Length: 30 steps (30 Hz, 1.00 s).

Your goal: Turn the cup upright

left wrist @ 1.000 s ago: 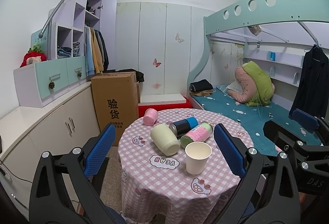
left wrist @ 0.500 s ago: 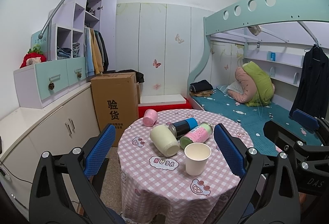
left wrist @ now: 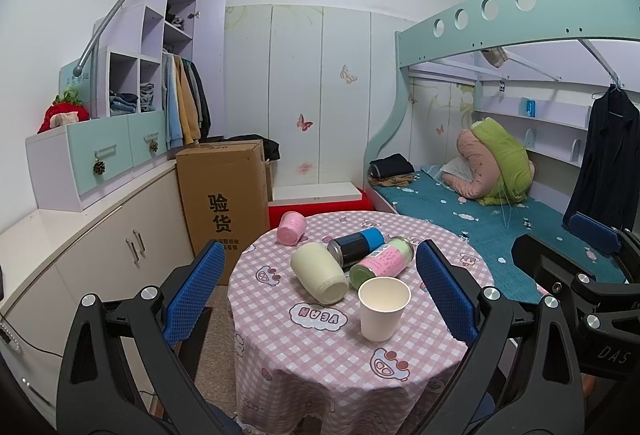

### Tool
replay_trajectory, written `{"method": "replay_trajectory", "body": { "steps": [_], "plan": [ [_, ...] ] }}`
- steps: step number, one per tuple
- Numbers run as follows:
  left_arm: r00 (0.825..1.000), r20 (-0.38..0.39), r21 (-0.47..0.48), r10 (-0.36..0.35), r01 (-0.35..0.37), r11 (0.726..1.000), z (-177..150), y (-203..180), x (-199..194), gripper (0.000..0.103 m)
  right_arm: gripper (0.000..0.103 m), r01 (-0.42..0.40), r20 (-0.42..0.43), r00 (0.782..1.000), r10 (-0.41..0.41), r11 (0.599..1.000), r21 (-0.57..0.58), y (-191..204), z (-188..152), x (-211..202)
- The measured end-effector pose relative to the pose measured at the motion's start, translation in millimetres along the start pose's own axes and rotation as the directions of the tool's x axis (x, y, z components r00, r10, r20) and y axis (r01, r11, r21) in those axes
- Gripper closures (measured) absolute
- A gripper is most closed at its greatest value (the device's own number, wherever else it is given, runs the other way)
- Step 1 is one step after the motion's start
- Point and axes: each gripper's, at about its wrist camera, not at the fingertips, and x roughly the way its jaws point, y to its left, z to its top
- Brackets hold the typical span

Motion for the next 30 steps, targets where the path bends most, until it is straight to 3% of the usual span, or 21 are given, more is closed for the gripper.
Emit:
{"method": "replay_trajectory", "body": {
  "steps": [30],
  "plan": [
    [1.000,-0.003,-0.002,-0.001,0.001,1.000,-0.1,-0.7,3.5,0.006,0.007,0.002,-0.009,1.000,-0.002,1.000,0.007,-1.0,1.0,4.5]
  ]
}}
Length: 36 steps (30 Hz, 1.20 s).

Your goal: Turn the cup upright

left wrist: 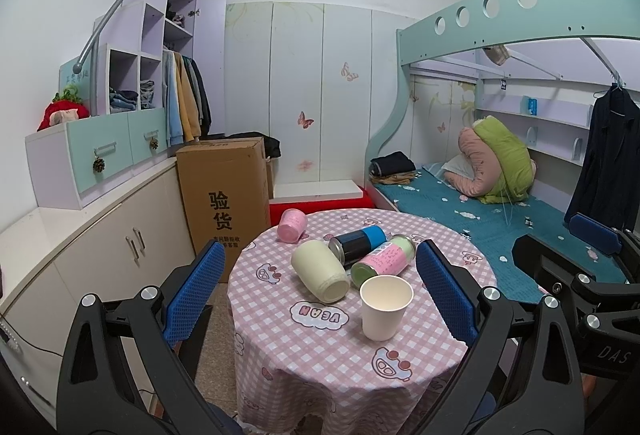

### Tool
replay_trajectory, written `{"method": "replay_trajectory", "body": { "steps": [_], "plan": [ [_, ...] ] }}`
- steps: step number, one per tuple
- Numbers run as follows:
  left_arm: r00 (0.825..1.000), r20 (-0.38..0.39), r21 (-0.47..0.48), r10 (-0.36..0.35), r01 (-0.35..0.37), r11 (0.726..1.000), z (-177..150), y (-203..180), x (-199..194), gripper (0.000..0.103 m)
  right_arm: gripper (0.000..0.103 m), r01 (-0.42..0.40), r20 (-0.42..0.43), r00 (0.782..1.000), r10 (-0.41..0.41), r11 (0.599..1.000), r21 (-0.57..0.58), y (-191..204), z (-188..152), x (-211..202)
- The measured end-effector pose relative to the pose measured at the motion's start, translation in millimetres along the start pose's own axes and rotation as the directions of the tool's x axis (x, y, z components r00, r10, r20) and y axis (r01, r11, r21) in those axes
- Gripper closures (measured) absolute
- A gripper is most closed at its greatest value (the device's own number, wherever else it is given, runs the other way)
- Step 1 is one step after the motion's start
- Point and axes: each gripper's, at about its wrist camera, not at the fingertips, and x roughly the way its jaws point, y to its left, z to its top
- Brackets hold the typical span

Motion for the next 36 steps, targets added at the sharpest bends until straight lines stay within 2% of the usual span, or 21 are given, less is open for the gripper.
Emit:
{"method": "replay_trajectory", "body": {
  "steps": [19,36],
  "plan": [
    [1.000,-0.005,-0.001,-0.002,0.002,1.000,-1.4,1.0,2.3,0.006,0.007,0.000,-0.001,1.000,0.000,1.000,0.000,-1.2,-0.1,0.2],
    [1.000,0.021,0.010,0.019,-0.019,1.000,-7.7,3.1,5.0,0.006,0.007,0.000,-0.002,1.000,0.000,1.000,0.002,-2.6,-0.5,0.2]
  ]
}}
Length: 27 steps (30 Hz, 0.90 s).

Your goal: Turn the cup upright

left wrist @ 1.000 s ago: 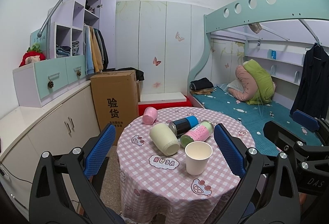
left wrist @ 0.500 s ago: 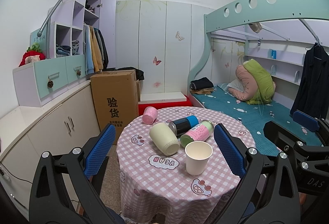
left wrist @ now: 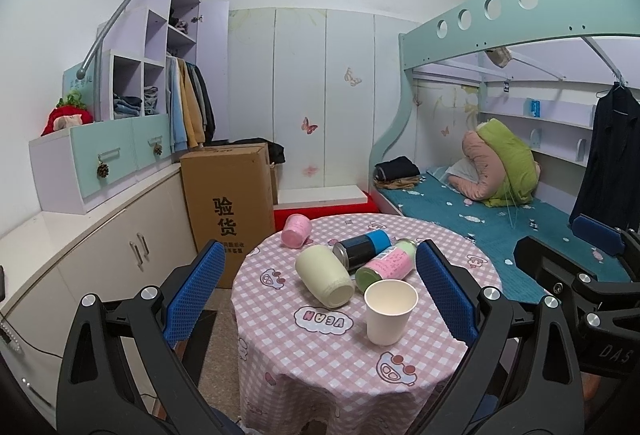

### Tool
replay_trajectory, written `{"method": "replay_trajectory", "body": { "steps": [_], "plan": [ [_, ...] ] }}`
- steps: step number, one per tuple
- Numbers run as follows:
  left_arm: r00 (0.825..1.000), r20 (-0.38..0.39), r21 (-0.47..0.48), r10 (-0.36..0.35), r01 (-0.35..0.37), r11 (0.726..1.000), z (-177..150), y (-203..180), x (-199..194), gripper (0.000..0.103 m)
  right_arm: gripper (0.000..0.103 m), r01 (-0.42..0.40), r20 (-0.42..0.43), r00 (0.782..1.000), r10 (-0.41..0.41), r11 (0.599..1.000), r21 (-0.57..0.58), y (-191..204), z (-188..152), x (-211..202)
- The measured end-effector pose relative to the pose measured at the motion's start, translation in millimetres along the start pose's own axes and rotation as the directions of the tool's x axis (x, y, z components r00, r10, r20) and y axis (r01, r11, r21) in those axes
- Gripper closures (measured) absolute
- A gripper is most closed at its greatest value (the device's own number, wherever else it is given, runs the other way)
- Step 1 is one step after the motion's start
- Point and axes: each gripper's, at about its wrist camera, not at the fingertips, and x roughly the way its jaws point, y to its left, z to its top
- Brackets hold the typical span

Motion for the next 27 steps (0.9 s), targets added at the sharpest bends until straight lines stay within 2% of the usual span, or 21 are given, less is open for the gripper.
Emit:
{"method": "replay_trajectory", "body": {
  "steps": [27],
  "plan": [
    [1.000,0.001,-0.001,0.001,-0.001,1.000,0.3,0.5,0.1,0.006,0.007,-0.004,-0.001,1.000,0.004,1.000,0.005,-2.2,-3.0,-0.2]
  ]
}}
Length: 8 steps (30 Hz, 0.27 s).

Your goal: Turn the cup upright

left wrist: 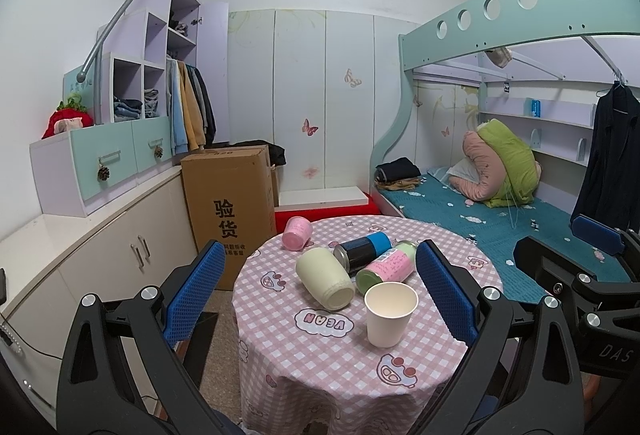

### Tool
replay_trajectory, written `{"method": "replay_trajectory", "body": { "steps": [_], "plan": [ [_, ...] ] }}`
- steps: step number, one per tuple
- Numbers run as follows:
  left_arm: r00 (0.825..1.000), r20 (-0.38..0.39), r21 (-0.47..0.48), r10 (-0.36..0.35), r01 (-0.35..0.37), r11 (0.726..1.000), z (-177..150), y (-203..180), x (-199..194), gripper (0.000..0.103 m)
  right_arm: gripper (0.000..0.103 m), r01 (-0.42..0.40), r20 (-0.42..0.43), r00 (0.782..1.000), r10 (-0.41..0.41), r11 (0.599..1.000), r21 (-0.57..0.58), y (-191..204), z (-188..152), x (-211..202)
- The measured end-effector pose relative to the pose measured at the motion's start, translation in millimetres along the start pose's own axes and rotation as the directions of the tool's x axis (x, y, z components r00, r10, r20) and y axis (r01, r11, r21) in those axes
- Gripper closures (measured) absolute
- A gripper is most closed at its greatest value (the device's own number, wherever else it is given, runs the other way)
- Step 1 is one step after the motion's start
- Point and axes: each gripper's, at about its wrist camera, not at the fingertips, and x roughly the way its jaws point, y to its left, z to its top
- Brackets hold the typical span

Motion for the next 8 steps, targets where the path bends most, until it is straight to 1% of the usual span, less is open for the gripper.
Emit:
{"method": "replay_trajectory", "body": {
  "steps": [8],
  "plan": [
    [1.000,-0.021,0.000,-0.012,0.012,1.000,2.6,2.1,5.2,0.006,0.007,0.003,-0.002,1.000,-0.003,1.000,-0.003,-0.3,0.0,0.5]
  ]
}}
